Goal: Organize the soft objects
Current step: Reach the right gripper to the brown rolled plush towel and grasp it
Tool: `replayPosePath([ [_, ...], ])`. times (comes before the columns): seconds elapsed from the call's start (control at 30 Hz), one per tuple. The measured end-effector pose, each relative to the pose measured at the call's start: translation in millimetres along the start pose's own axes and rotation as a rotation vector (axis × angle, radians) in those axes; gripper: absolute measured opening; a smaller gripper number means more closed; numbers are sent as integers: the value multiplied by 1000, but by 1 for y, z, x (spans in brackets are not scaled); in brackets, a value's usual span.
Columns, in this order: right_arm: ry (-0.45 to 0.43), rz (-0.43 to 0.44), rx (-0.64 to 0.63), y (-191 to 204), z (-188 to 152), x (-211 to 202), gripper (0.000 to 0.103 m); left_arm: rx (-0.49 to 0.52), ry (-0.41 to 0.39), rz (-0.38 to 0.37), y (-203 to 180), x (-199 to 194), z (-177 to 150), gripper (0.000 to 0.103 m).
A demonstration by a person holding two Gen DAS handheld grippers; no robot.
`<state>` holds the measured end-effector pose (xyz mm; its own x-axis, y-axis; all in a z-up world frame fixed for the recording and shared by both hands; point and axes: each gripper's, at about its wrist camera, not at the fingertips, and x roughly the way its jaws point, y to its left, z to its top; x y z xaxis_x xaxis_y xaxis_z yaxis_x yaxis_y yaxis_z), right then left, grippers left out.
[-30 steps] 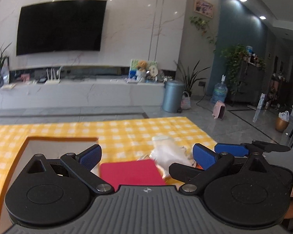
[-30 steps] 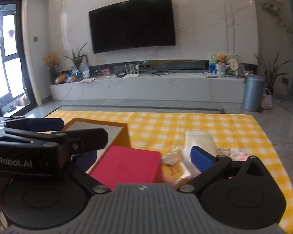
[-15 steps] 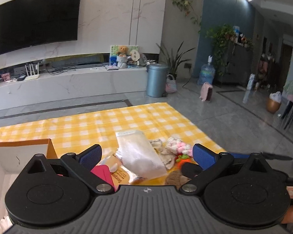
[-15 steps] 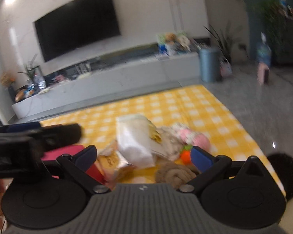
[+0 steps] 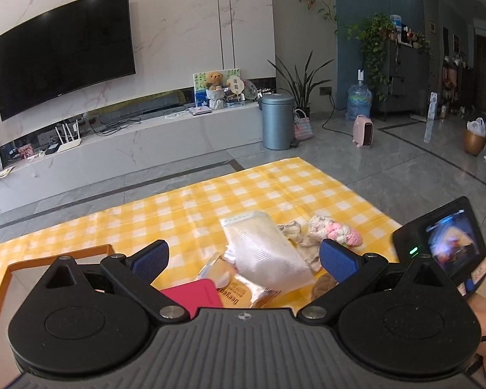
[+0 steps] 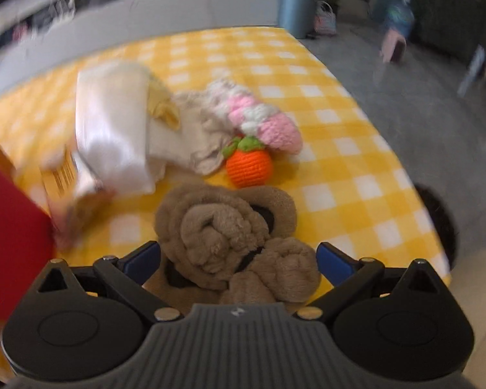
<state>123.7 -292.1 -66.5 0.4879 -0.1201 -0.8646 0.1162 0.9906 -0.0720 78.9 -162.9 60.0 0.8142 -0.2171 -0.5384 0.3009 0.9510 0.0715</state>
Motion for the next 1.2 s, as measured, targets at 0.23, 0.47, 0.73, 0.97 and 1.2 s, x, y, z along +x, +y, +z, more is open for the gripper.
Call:
replayPosePath([
  [0.23, 100, -34, -28, 1, -1, 20, 86, -20, -8, 27, 13, -11, 1, 103],
  [0.47, 152, 103, -72, 10, -20, -4, 89, -49, -5, 33, 30, -19, -1, 103],
  [0.73, 61, 62, -153, 24, -17, -10, 92, -84, 0, 27, 41, -17, -4, 103],
  [0.97, 67, 94, -191, 32, -14, -4, 57, -44, 29, 23, 39, -6, -3, 103],
  [1.2, 13, 148, -66, 9, -12, -13, 55, 36, 186, 34, 24, 52, 12, 103],
])
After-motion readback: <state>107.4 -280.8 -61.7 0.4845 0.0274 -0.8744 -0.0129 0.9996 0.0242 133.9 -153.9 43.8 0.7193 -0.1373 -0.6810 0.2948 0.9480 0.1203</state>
